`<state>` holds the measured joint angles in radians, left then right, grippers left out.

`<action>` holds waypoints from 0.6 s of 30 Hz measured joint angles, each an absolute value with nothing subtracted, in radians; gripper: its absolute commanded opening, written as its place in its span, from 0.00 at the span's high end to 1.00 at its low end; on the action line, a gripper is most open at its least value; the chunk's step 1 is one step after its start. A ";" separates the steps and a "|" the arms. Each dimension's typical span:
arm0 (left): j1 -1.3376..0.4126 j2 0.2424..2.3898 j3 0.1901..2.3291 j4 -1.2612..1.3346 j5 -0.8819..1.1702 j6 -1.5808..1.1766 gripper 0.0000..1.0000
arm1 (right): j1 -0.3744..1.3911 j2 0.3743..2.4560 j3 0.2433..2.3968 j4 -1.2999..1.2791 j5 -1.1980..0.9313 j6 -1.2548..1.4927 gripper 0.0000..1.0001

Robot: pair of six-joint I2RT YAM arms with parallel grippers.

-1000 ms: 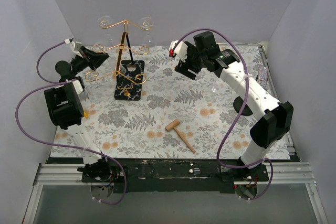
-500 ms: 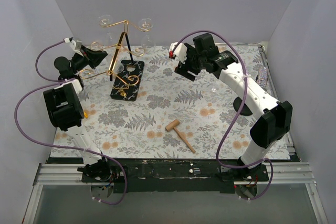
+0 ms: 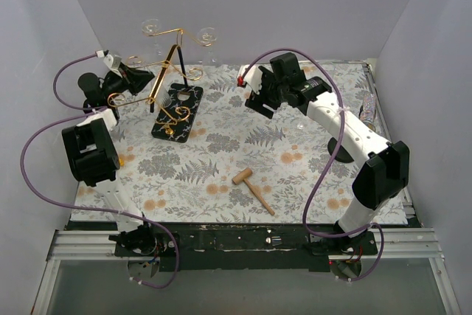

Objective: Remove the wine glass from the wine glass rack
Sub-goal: Pick up the wine glass from the wine rack.

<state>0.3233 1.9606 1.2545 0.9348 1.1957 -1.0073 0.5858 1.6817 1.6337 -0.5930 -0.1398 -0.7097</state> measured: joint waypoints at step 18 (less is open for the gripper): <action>0.280 1.898 1.214 0.887 0.819 -1.053 1.00 | 0.586 1.631 1.546 -0.527 -0.141 -0.697 0.16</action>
<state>0.2798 1.8977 1.2140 0.8867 0.8188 -1.0527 0.5858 1.6314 1.5459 -0.5270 -0.1413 -0.6968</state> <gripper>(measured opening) 0.117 0.840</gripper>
